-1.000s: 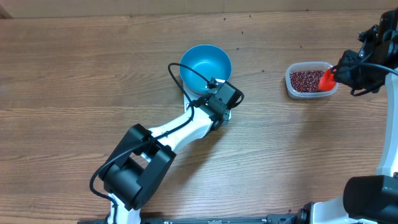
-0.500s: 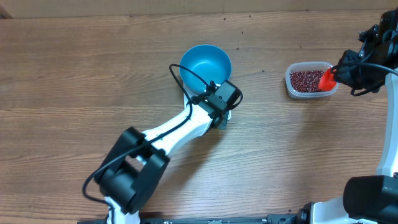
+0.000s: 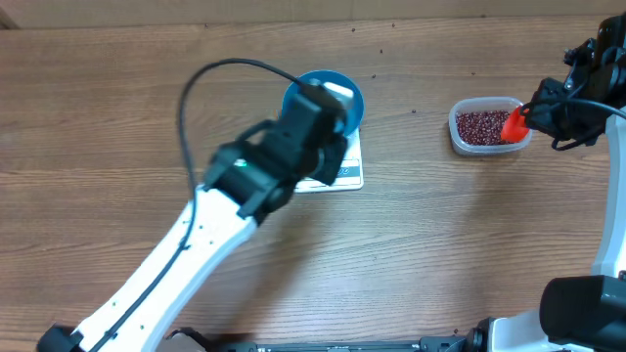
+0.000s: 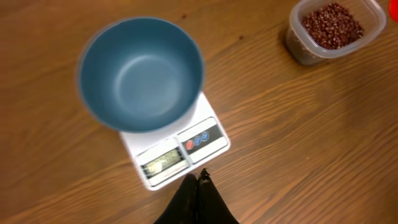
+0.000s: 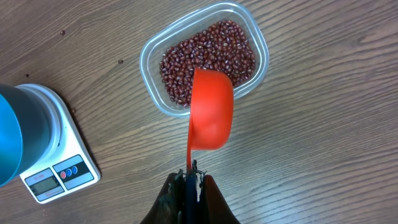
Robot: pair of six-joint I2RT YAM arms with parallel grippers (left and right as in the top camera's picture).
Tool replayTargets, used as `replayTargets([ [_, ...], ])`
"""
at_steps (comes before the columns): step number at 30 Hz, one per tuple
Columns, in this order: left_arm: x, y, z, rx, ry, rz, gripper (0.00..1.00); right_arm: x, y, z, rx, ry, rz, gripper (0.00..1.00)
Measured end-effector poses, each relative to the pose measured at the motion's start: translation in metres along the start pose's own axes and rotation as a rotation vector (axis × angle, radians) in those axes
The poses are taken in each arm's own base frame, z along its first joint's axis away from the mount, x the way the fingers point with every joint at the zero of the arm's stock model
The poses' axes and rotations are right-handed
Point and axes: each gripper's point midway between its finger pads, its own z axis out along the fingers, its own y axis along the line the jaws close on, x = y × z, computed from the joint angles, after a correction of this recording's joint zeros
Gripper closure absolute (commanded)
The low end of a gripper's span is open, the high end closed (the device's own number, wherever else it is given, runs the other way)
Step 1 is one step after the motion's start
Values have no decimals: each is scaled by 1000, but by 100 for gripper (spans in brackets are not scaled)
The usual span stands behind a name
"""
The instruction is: Scoop item into bowl and weigh 150g on scale
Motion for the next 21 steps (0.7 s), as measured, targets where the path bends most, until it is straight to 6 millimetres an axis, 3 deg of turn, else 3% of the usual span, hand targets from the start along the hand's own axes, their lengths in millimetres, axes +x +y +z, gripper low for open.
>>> replayTargets([
  [10,-7,39,-2,41,-9,40,96,-1,0,0,0,-3,0,96],
  [21,-11,45,-2,47,-25,113,96,-1,0,0,0,-3,-1,96],
])
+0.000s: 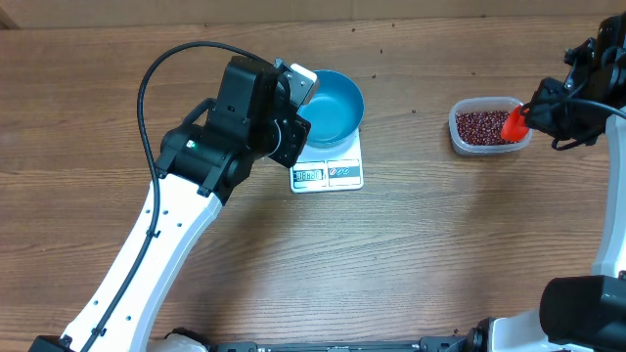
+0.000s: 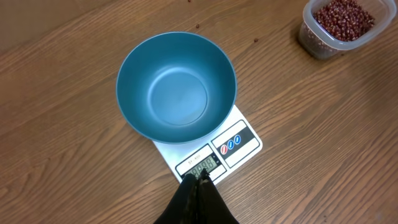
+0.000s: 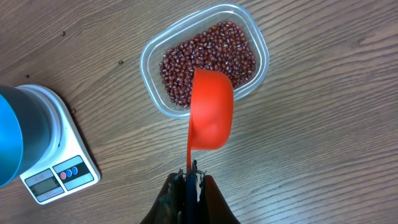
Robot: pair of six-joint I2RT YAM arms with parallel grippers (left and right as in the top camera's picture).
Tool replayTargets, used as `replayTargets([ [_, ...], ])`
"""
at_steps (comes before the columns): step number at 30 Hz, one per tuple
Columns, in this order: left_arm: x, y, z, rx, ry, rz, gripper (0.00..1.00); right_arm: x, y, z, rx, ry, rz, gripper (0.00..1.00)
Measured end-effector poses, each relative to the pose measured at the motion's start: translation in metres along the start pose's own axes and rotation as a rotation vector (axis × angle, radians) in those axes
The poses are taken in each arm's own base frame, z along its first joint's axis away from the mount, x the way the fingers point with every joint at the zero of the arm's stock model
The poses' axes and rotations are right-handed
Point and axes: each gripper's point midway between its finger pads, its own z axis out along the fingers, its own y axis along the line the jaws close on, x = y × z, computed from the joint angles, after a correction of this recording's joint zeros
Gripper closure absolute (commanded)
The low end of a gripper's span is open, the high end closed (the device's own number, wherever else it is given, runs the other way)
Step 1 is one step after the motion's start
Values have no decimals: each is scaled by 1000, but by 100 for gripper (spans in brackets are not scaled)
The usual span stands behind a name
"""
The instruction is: Scoop item into bowl and weigh 150g on scale
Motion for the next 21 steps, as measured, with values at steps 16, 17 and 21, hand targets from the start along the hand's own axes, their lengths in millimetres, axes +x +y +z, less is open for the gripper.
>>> replayTargets([
  [16,17,-1,-1,8,68,52,96,0,0,0,0,0,0,96],
  [17,17,-2,-1,8,70,52,96,0,0,0,0,0,0,96],
  [21,15,-3,-11,6,48,55,94,0,0,0,0,0,0,96],
])
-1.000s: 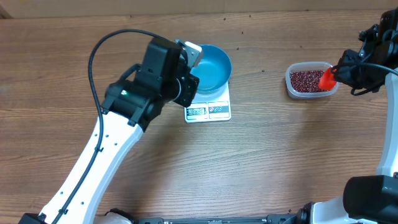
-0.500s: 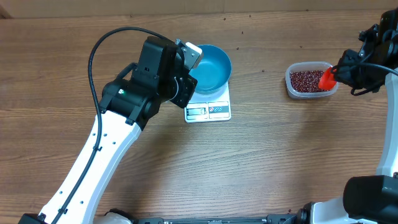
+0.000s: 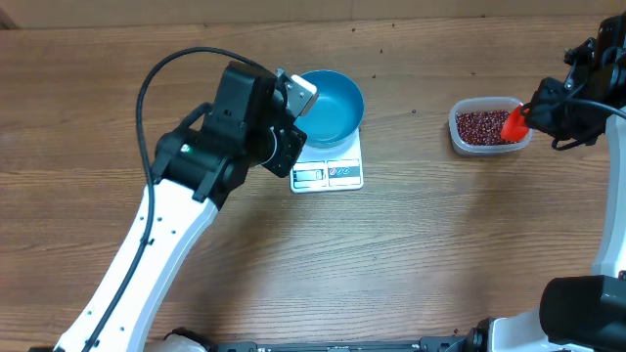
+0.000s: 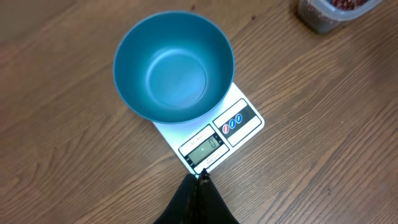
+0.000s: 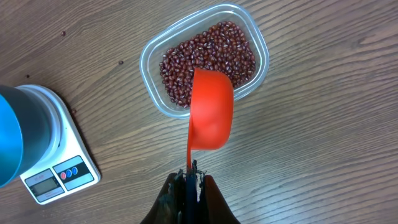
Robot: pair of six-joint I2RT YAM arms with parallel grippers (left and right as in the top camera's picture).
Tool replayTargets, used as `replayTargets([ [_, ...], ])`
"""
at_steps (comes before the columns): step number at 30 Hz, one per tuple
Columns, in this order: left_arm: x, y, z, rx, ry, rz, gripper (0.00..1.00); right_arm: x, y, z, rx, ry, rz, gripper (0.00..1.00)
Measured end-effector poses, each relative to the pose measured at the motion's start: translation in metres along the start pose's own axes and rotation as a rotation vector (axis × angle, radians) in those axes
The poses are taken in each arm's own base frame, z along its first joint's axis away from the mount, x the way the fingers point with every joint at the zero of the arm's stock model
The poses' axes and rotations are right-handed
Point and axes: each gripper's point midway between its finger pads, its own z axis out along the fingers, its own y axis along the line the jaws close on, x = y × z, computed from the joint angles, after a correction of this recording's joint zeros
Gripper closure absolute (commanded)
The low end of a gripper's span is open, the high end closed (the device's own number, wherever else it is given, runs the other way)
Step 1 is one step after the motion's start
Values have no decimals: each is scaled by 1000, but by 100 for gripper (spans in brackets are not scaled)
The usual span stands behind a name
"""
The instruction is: Scoop item into bowl and weigh 150g on scale
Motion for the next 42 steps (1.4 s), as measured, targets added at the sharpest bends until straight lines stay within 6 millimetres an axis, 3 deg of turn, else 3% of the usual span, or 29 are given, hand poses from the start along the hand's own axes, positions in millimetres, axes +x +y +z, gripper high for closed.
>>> replayTargets([
  [6,-8,-2,-27,-9,-70,-4,76,-3,0,0,-2,-10,-1,96],
  [9,-5,-3,-28,-7,-63,-22,38,-3,1,0,-2,-14,-2,96],
  [11,-2,-3,-27,-5,-47,-33,1,-5,1,0,-3,-18,-2,96],
  [33,1,-3,-26,-3,-32,-39,0,-17,3,3,-10,-60,-38,96],
  [36,1,-3,-26,-3,-32,-39,0,-21,2,16,-6,-43,-83,96],
  [42,1,-3,-26,-3,-32,-39,0,-29,-3,62,3,31,-185,96],
])
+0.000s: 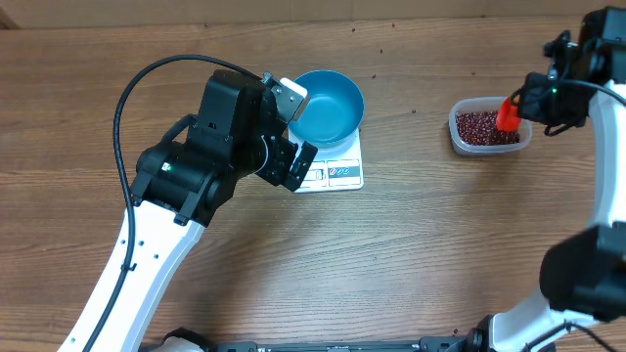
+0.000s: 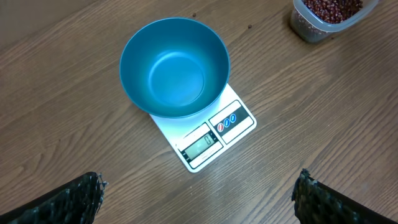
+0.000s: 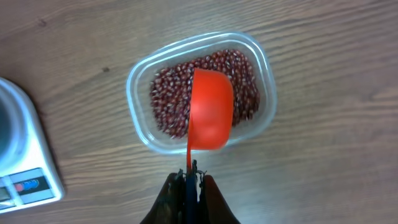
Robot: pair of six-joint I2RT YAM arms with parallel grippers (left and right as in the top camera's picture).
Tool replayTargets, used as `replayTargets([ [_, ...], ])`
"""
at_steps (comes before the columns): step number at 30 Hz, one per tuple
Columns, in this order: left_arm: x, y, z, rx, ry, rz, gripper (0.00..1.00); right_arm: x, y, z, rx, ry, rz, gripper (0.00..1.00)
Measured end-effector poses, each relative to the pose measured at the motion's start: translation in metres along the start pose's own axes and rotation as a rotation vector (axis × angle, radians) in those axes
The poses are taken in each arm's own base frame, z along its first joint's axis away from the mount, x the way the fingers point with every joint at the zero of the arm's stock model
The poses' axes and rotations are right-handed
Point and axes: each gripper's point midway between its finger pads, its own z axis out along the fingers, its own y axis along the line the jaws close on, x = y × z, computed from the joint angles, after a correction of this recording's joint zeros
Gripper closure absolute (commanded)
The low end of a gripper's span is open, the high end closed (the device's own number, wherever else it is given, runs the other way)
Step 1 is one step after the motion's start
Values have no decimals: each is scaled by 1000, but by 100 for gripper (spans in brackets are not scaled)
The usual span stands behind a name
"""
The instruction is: Scoop item into bowl and weigh 150g on scale
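Observation:
An empty blue bowl (image 2: 175,67) stands on the white scale (image 2: 214,134), whose display is lit. My left gripper (image 2: 199,196) hangs open above the table just in front of the scale, its fingertips (image 2: 84,193) wide apart at the frame's lower corners. A clear tub of red beans (image 3: 202,102) sits at the right of the table (image 1: 486,127). My right gripper (image 3: 189,177) is shut on the handle of an orange scoop (image 3: 210,118), whose cup hangs over the beans in the tub.
The wooden table (image 1: 440,244) carries only the scale, bowl and tub. The left arm (image 1: 186,196) and its black cable cover the table left of the scale. The tub stands near the table's right end.
My left gripper has opened wide and sits a little back from the scale. My right gripper has shifted with the scoop, which now hangs over the middle of the tub instead of its near rim.
The left gripper was shut above the scale's front. It was then at the display, which lit up, then just off the front edge reading zero, and now stands open. The right gripper held the scoop still at the tub's near rim, and now holds it over the beans.

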Motion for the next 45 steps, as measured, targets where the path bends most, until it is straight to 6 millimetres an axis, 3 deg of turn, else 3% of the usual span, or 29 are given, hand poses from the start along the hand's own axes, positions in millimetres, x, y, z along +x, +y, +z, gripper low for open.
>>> replayTargets([
  [9,0,0,0,0,0,0,1,5,-6,47,-7,105,-90,96],
  [20,0,0,0,0,0,0,1,14,17,73,-168,171,-84,96],
  [29,0,0,0,0,0,0,1,16,16,72,-302,172,-4,96],
  [45,0,0,0,0,0,0,1,4,-48,39,-550,41,278,96],
])
